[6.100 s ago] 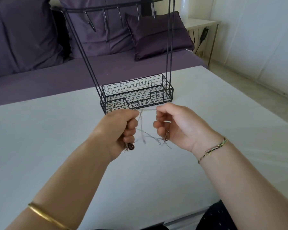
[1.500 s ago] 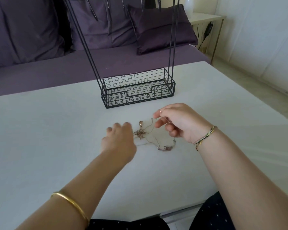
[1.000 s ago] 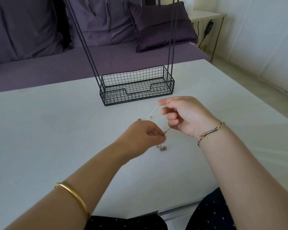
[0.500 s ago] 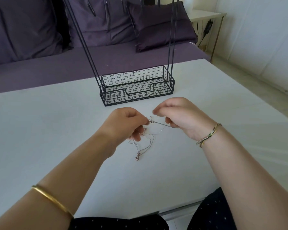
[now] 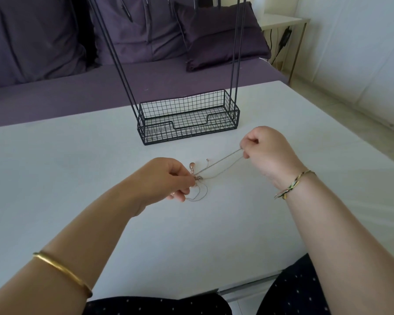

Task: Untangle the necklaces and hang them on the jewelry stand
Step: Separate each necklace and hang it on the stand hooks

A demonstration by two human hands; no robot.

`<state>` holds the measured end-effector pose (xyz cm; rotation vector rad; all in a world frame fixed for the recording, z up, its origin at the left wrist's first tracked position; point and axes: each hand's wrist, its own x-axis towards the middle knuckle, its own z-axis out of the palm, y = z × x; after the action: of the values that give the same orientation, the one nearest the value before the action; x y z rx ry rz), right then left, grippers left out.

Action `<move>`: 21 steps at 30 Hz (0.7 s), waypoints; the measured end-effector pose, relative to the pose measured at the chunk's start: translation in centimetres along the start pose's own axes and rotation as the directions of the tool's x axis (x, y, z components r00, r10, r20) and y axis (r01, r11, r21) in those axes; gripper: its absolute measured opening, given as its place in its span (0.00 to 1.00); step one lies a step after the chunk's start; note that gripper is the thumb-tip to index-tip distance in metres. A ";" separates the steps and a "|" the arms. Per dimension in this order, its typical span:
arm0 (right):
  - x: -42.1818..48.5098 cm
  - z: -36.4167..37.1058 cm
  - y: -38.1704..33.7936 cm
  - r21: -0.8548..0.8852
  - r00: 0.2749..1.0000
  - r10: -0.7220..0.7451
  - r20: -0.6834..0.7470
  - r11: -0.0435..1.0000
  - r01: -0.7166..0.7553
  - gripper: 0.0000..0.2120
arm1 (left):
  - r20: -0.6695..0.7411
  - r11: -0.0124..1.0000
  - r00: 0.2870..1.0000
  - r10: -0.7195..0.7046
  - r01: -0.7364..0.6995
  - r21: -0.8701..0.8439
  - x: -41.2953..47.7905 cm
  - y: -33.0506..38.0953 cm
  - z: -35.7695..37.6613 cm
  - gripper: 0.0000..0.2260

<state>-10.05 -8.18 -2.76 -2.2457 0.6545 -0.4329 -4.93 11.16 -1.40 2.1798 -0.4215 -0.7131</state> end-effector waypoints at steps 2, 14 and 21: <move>0.3 0.0 0.6 -0.086 0.994 0.055 -0.090 0.994 -0.062 0.10 | 0.005 1.000 1.000 -0.007 0.007 0.014 0.1 -0.2 -0.1 0.04; -0.8 -0.2 -1.7 0.309 0.987 0.107 0.122 0.941 -0.140 0.07 | -0.042 0.980 0.998 0.047 -0.037 0.196 0.6 -0.8 0.8 0.04; -2.1 0.7 -1.8 0.005 0.857 -0.126 0.500 0.990 0.142 0.05 | -0.184 0.973 0.965 0.187 -0.157 0.168 0.9 -0.1 1.2 0.04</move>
<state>-10.87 -5.50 -2.16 -2.3075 0.2318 0.1065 -4.94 10.09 -2.45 2.2956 -0.5687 -0.3732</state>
